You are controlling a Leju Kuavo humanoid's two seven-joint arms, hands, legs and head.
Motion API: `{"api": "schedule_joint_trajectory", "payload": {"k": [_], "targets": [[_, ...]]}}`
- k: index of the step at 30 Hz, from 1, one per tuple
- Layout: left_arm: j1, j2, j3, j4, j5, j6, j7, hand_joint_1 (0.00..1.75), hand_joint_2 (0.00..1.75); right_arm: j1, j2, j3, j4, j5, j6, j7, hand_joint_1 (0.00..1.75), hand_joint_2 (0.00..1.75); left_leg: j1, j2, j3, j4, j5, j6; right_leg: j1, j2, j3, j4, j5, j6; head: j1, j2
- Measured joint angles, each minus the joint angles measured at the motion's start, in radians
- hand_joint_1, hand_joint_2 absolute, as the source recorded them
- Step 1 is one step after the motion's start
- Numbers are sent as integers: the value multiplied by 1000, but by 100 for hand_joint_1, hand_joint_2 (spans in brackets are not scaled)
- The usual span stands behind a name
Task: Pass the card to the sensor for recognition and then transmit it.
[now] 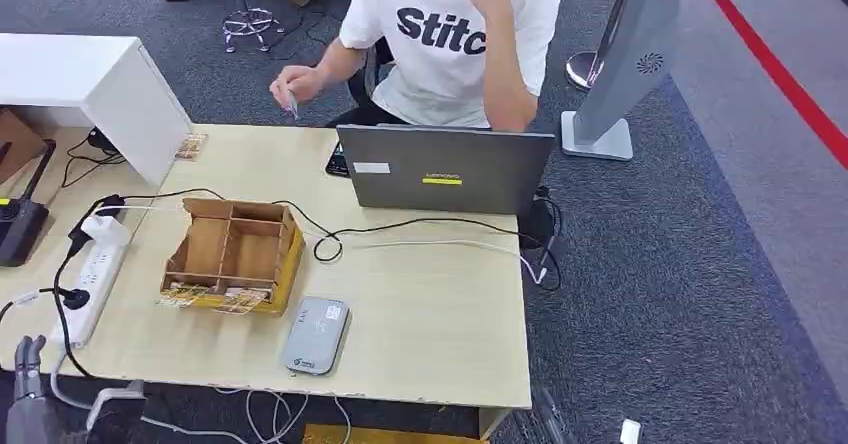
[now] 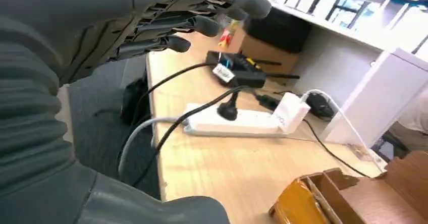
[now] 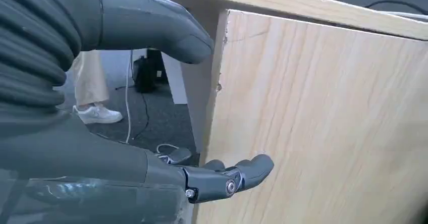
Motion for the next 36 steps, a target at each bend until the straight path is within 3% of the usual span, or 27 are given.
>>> {"api": "schedule_joint_trajectory", "payload": {"k": [12,34,35,36], "targets": [[-111,136,-196,0,-323,138,161,0,175,-22,11,0,2,14,-2,18,0,175,0,1,0,1,0,0,0,1,1,0,1,0,0,0],[-417,377,-663,131,-710,321,528,3,175,-45,21,9,7,11,-30,65,0,175,0,12,-1,0,3,0,0,11,-3,1,7,0,0,0],[-426,387,-680,135,-729,334,544,175,175,-45,21,9,7,11,-31,68,0,175,0,13,-1,0,3,0,0,12,-3,1,7,0,0,0],[-432,395,-689,137,-748,346,560,175,175,-46,21,9,7,10,-31,69,0,175,0,14,-1,0,3,0,0,13,-4,1,8,0,0,0]]}}
